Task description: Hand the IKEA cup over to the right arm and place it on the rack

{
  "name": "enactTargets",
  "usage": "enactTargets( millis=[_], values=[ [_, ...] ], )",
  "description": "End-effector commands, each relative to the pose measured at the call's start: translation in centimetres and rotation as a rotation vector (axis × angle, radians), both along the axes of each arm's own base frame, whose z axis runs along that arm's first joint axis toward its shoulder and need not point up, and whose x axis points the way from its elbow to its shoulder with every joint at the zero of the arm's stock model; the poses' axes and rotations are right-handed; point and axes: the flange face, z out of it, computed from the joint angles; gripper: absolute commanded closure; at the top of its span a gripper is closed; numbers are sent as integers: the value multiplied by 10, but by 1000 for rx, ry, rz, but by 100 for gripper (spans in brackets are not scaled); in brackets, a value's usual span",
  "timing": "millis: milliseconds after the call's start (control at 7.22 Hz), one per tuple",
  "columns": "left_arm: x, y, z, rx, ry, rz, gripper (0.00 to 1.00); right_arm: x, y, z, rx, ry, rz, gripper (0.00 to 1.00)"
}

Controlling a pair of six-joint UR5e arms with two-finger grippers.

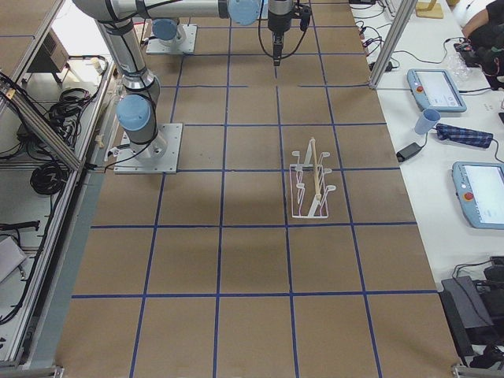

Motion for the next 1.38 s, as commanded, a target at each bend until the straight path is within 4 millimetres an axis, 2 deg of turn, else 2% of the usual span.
enactTargets(
  millis=[0, 277, 415, 692, 969, 1246],
  values=[
    [98, 4, 0, 0, 7, 9, 0, 0, 0, -1, 3, 0, -2, 0],
    [195, 19, -14, 16, 29, -1, 0, 0, 0, -2, 4, -2, -1, 0],
    [241, 30, -29, 34, 43, 75, 0, 0, 1, -4, 7, 0, -2, 0],
    [310, 48, -65, 50, 72, 76, 0, -1, 0, -3, 6, -2, -3, 0],
    [381, 58, -135, -20, 11, 7, 0, -1, 0, -2, 4, -2, -3, 0],
    [430, 76, -195, -24, 23, -44, 0, -1, 0, -2, 4, -2, -3, 0]
  ],
)
